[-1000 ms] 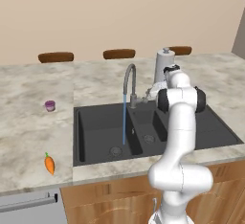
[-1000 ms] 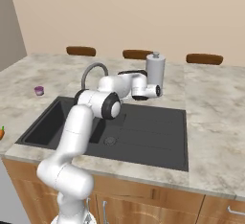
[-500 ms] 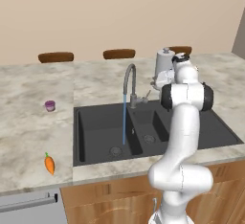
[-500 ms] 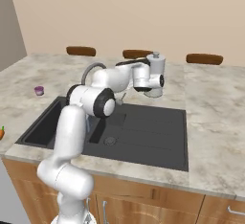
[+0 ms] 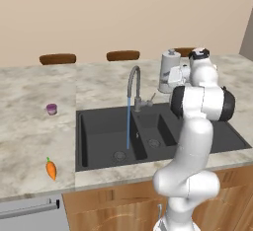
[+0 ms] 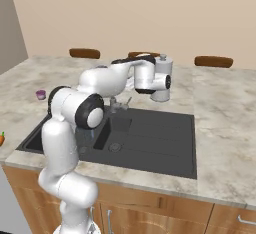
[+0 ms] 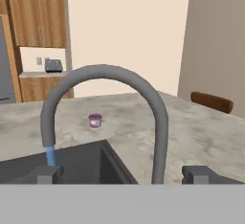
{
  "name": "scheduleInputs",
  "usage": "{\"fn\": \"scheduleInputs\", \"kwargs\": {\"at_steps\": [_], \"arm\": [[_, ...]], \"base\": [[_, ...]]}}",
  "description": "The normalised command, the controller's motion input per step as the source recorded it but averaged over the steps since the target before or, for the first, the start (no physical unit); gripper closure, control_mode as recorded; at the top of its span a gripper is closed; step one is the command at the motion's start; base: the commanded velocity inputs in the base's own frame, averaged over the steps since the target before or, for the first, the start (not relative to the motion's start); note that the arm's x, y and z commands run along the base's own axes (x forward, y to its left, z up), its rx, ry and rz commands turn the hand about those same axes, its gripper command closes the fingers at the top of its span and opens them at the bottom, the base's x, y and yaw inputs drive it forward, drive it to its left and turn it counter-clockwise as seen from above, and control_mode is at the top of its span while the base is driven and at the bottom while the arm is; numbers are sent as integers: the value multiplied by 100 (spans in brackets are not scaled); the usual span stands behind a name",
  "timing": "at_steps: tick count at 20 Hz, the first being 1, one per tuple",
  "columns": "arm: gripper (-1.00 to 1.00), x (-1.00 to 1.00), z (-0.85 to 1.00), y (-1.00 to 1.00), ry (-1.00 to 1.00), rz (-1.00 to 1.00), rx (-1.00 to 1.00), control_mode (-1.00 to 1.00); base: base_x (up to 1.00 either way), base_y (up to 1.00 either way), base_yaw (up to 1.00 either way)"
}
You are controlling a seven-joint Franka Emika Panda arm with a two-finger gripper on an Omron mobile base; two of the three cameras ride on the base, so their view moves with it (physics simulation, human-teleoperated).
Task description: Turn on the sink faucet. Then move the carrot from the counter to the sink. Turn off the sink. Move the vegetable from the sink to the pot next to the stove. Finally move the pot to the front left burner.
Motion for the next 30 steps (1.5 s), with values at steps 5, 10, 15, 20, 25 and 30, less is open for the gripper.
{"fn": "scheduleInputs", "kwargs": {"at_steps": [5,10,15,20,25,30], "arm": [[-100,-100,52,20,-7,0,-3,-100],[-100,-100,53,15,-4,0,-2,-100],[-100,-100,56,18,-1,0,-2,-100],[-100,-100,48,36,0,0,-3,-100],[-100,-98,30,58,7,-7,-5,-100],[-100,-49,2,84,13,-22,-13,-100]], "base": [[0,0,0],[0,0,0],[0,0,0],[0,0,0],[0,0,0],[0,0,0]]}}
